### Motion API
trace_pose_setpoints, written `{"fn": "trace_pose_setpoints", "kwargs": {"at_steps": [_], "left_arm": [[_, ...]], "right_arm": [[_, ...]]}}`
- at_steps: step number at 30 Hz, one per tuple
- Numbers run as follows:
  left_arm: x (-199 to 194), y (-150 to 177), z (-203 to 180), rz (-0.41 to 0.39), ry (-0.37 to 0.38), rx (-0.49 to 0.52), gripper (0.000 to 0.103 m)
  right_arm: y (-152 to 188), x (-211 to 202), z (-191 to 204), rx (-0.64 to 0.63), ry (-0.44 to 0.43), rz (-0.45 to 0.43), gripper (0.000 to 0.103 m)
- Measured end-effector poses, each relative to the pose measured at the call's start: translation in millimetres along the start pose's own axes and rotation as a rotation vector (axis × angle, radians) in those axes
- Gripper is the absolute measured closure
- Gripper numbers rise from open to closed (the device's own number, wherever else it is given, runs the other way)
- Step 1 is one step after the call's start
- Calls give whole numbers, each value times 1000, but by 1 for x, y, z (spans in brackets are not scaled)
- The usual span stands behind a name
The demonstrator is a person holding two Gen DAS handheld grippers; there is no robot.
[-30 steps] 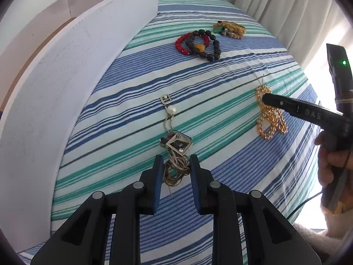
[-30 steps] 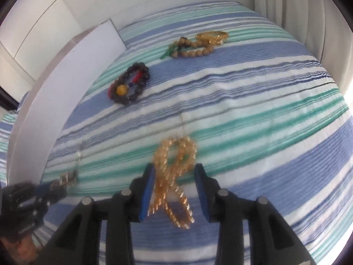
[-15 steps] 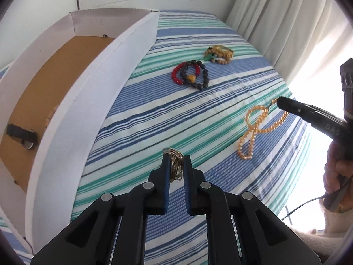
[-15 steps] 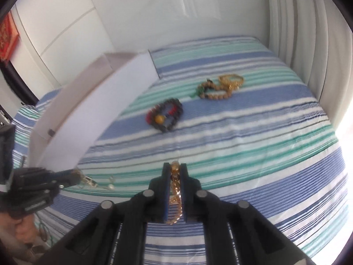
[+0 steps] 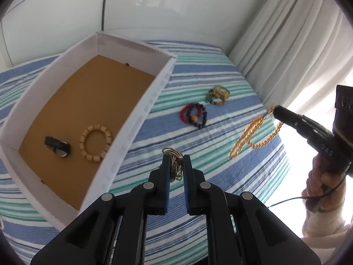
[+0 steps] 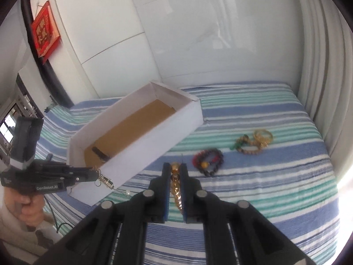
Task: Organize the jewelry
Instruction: 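Carry pendant chain and gold necklace into the tray and open both tools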
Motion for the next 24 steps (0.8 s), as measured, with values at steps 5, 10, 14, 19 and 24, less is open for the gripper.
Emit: {"fn": "trace_pose_setpoints", "kwargs": {"at_steps": [5,10,14,19,24], "left_arm": [[-49,-56,24,-99,-35,-53,94],[-52,-110,58,-163,-127,-102,94],[-23,-143,84,-162,-151,-164,94],[31,-159,122,-111,-173,-234,95],[70,-164,149,-67,-211,-268,92]], "right_arm": [[-74,8,43,-108,-86,-72,95],[-129,51,78,-162,-135,-78,95],[-162,110,104,-203,-141,-31,95],[-165,200,120,-178,-160,81,95],[-146,257,123,-177,-173,166,94]]}}
Point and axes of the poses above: each gripper's, at about its wrist camera, not at the fingertips, and x roughly the way its jaws point, z to its left, y to its underside, the point moved 9 cm from there along x, roughly the way its jaws point, and after that the axes turned 14 degrees about -x, right-handed, at the moved point
